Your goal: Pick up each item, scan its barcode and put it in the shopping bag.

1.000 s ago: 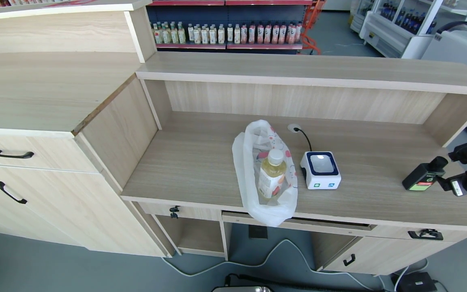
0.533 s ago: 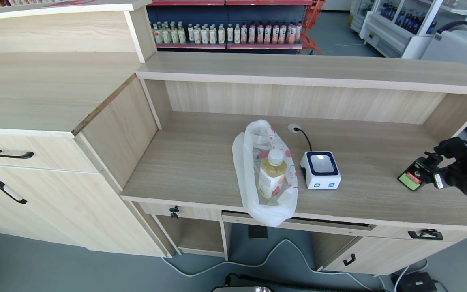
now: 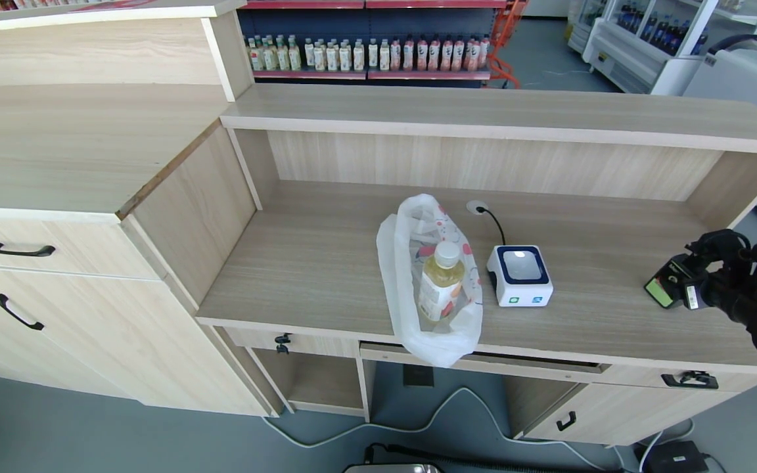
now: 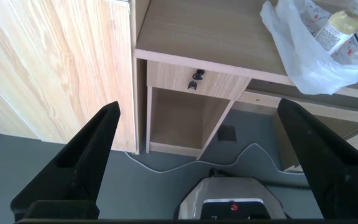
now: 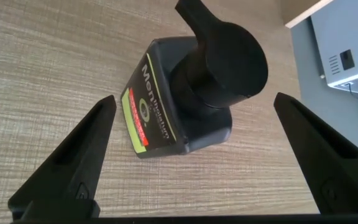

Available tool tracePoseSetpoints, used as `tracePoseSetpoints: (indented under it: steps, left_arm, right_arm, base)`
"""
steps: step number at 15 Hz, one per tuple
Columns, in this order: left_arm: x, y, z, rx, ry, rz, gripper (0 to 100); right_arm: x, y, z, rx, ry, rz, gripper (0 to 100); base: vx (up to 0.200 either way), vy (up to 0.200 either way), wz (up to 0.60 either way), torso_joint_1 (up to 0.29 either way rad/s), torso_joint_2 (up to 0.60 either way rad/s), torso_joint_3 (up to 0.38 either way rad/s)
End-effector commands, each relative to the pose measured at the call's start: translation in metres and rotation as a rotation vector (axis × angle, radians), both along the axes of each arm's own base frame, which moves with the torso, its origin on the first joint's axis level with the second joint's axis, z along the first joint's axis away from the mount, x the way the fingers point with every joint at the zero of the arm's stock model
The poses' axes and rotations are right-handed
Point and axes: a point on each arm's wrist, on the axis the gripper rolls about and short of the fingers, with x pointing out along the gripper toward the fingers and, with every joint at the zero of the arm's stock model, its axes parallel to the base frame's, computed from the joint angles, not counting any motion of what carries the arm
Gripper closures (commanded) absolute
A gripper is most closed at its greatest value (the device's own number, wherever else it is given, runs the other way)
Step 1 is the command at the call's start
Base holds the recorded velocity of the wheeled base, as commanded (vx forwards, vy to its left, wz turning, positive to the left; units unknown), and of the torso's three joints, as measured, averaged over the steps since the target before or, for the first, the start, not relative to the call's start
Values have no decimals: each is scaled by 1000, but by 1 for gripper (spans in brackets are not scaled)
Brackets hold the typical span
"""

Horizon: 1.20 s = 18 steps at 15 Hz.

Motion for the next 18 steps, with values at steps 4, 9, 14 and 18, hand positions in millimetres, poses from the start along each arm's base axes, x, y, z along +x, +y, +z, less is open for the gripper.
tracePoseSetpoints:
  steps: [4,9,14,18]
  left_arm:
    - [0,0,0,0,0,0,0]
    - [0,0,0,0,0,0,0]
    - [0,0,0,0,0,0,0]
    - [0,0,0,0,0,0,0]
  right_arm:
    - [5,0,-11,2,4,5,0]
    - [10,4,-22,3,8,19,0]
    - [20,6,-23,-5,-9,32,100]
    - [26,8,-16,-31,-50,45,100]
  base:
    - [0,0,0,0,0,0]
    - [0,0,0,0,0,0]
    - [0,0,0,0,0,0]
    - [0,0,0,0,0,0]
